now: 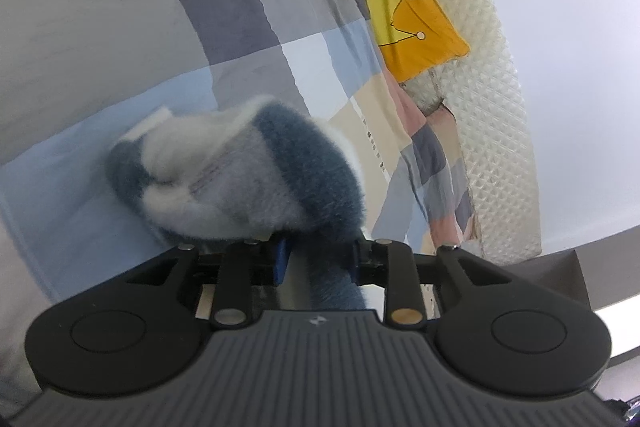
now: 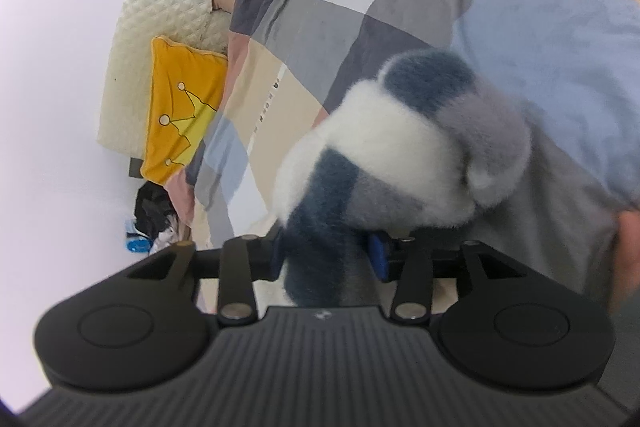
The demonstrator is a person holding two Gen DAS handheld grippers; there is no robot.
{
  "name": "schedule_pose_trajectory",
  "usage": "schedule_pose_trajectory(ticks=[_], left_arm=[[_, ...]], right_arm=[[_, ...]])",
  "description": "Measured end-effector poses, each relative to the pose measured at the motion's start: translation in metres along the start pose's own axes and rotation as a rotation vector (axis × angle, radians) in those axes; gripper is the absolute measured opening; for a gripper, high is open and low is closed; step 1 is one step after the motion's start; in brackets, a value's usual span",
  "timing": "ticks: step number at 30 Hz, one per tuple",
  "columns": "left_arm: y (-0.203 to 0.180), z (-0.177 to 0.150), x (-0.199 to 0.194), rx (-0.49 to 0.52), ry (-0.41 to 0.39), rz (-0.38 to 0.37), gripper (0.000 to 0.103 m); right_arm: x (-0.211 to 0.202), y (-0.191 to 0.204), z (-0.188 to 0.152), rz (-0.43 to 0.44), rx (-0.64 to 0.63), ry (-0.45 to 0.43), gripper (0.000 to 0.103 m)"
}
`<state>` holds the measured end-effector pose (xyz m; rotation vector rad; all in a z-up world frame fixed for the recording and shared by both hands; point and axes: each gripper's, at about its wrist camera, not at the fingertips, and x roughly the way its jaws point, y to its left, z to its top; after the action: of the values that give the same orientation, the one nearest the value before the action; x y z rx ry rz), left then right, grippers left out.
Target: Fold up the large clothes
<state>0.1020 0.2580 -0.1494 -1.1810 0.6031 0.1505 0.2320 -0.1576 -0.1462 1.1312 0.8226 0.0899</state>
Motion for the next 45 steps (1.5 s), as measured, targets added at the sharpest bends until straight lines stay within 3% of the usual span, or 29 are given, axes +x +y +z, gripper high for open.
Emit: schedule_pose_trajectory(ticks=[3,5,7,9,11,16,21,27,36,45], left_arm=[[-0.002,0.012,0.018,-0.019,0.002,0.014,0.037],[-0.002,0.019,0.029,-0.019,0.007,0.011,0.04],[-0.004,0.024,0.04,0.002,0.007,0.0,0.046],[-0.006,0.028,0.048,0.035,-0.008,-0.02,0.058],[-0.003,0.033,0.055,0.063,-0.03,-0.049,0.062],[0.01,0.038,0.081,0.128,-0.033,-0.086,0.062],[0.012,0.043,0.106,0.209,-0.047,-0.048,0.062],[0.011,0.043,0.144,0.342,-0.066,0.036,0.062],[0.008,0.046,0.178,0.503,-0.049,0.088,0.062],[0.003,0.042,0.17,0.538,-0.071,0.069,0.066]], right_arm=[[0.01,-0.001,0.008,0.041,0.028,0.003,0.061],[0.018,-0.001,0.013,0.047,0.032,0.001,0.061],[0.027,-0.002,0.018,0.055,0.026,0.0,0.065],[0.036,-0.003,0.022,0.072,0.006,-0.007,0.076],[0.046,-0.003,0.024,0.066,-0.042,-0.013,0.075],[0.076,-0.009,0.031,0.054,-0.123,-0.021,0.074],[0.093,-0.001,0.035,0.075,-0.242,-0.062,0.074],[0.122,0.02,0.032,0.012,-0.455,-0.108,0.073],[0.163,0.024,0.017,-0.111,-0.719,-0.158,0.072],[0.147,0.03,0.017,-0.086,-0.715,-0.166,0.073]])
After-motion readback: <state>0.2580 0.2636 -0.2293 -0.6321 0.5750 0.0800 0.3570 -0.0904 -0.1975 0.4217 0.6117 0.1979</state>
